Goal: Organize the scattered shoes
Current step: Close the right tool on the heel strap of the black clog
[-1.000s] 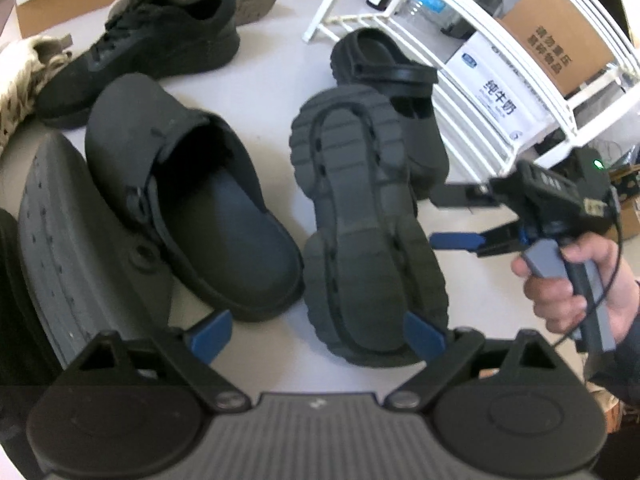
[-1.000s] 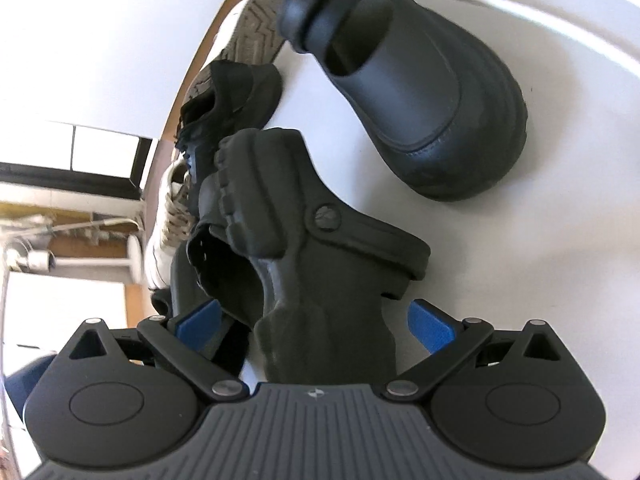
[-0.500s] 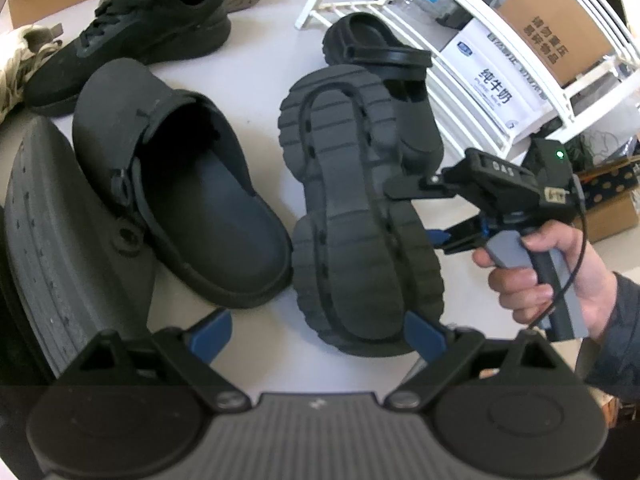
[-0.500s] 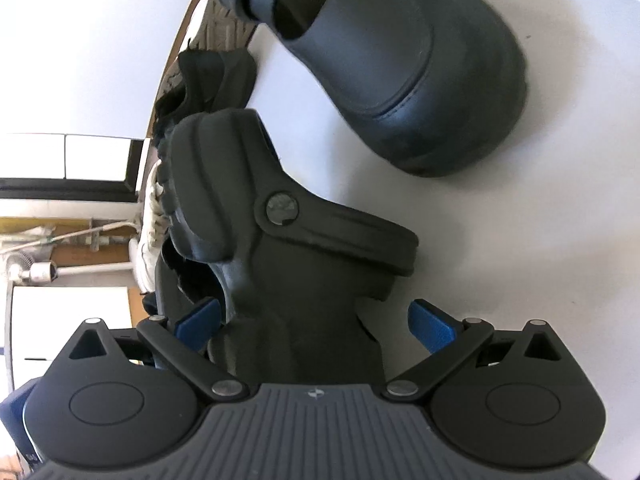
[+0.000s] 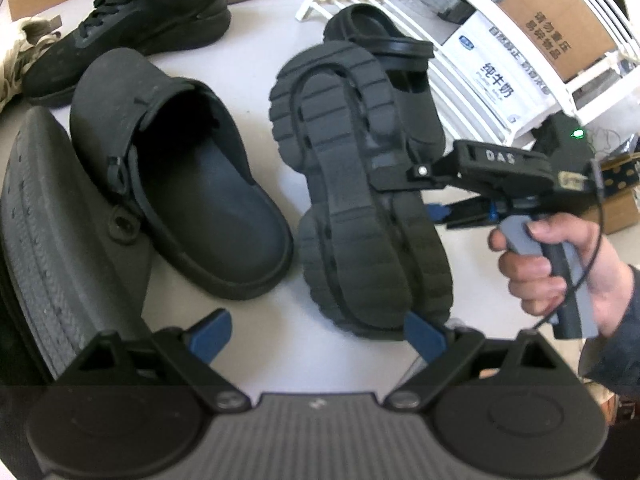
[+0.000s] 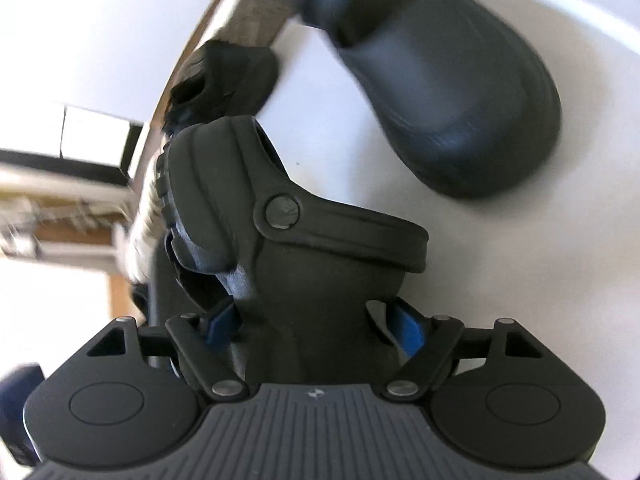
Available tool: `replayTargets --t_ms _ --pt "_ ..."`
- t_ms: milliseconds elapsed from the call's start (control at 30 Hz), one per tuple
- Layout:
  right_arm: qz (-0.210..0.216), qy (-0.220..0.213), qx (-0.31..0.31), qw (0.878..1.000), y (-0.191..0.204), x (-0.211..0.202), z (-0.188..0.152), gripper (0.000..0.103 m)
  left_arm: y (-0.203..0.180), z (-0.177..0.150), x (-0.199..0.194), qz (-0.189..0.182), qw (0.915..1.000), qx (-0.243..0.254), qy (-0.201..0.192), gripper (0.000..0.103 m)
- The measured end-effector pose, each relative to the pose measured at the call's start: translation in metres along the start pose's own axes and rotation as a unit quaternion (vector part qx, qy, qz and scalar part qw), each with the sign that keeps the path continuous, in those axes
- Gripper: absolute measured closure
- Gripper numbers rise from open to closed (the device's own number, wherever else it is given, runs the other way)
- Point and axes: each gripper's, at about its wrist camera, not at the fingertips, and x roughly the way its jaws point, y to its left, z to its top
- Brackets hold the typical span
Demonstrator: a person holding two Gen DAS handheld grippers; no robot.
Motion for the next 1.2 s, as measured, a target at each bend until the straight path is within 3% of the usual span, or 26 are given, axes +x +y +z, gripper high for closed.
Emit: replayTargets --t_ms 33,100,167,333,433,500,600,700,767,967,1200 --pt "-0.010 -0.001 -0.016 1.000 0.006 -0.002 0.000 0.030 0.000 0.000 0.000 0.000 1.0000 0.000 0.000 0.008" --pt "-0.039 0.000 -0.049 0.998 0.022 -0.004 0.000 0.032 0.001 0.000 0.001 0.001 1.0000 -0.001 0.001 0.008" --pt "-0.074 -0.001 -0.077 0.994 0.033 -0.003 0.000 0.033 0.002 0.001 0.001 0.001 1.0000 -0.001 0.000 0.008" --pt "-0.109 0.009 -0.121 0.987 0.050 0.001 -0.006 0.032 0.005 0.002 0.001 0.004 1.0000 -0.002 -0.001 0.008" --pt "-0.110 0.014 -0.130 0.985 0.055 0.002 -0.008 0.029 0.006 0.003 0.000 0.006 1.0000 -0.004 -0.006 0.008" --pt "-0.087 0.020 -0.122 0.988 0.052 -0.002 -0.007 0.028 0.008 0.004 -0.002 0.010 0.9999 -0.005 -0.013 0.008" --pt "-0.068 0.022 -0.121 0.990 0.053 -0.008 -0.008 0.013 0.011 0.004 -0.004 0.011 0.9998 -0.009 -0.015 0.008" --pt "-0.070 0.022 -0.132 0.989 0.054 -0.009 -0.010 0.010 0.013 0.004 -0.004 0.010 0.9998 -0.014 -0.014 0.008" --pt "-0.068 0.025 -0.126 0.989 0.051 -0.008 -0.009 0.010 0.012 0.003 -0.001 0.009 0.9998 -0.013 -0.012 0.008" --pt "-0.028 0.019 -0.032 0.999 0.018 -0.011 -0.002 0.009 0.012 0.003 0.000 0.008 0.9999 -0.012 -0.009 0.008" --pt "0.007 0.022 0.060 0.998 -0.017 -0.005 0.000 0.009 0.014 0.002 0.000 0.009 0.9998 -0.013 -0.009 0.008"
